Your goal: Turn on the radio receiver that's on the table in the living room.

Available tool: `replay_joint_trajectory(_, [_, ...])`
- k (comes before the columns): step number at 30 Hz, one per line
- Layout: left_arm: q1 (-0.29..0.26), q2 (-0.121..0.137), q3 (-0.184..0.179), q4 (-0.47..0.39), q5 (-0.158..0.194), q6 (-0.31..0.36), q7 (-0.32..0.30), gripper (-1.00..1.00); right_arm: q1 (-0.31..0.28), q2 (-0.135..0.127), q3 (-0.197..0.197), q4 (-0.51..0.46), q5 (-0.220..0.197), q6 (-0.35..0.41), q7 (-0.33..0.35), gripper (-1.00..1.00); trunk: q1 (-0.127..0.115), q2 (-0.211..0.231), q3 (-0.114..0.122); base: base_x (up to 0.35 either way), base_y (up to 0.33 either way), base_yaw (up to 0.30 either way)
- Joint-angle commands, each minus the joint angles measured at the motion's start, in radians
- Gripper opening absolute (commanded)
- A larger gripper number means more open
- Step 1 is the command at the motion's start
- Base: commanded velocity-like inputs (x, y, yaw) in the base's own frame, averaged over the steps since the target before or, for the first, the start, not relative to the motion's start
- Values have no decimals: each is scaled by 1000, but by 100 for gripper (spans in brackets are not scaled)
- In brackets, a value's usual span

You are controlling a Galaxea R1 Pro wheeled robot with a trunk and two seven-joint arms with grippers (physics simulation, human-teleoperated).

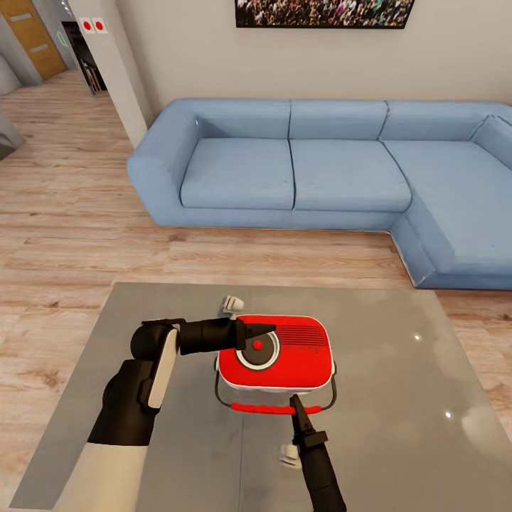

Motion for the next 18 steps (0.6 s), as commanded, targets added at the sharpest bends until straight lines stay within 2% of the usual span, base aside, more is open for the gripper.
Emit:
replay_joint_trajectory(1, [0, 0, 0, 0, 0, 0, 0, -100, 0, 0, 1, -1, 4, 5, -1, -100, 0, 0, 0, 0, 0, 0])
replay_joint_trajectory(18, [0, 7, -3, 3, -1, 0, 1, -100, 0, -5, 0, -2, 0, 8, -2, -100, 0, 0, 0, 0, 0, 0])
